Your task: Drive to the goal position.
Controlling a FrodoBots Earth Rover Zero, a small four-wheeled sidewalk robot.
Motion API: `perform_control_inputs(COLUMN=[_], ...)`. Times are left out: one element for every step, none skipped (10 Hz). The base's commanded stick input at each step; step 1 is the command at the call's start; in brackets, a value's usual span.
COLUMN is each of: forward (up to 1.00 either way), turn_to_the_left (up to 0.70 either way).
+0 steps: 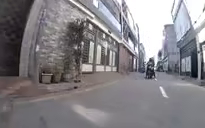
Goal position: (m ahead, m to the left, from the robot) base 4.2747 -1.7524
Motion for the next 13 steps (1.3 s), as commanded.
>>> perform_control_inputs(forward=[1.0,1.0,1.0,1.0,1.0,1.0,1.0,1.0,1.0,1.0,1.0,1.0,1.0], turn_to_the_left=[0.0,-0.12,-0.27,-0.27,-0.27,-0.27,-0.27,-0.27,-0.27,-0.27,-0.27,-0.27,-0.27])
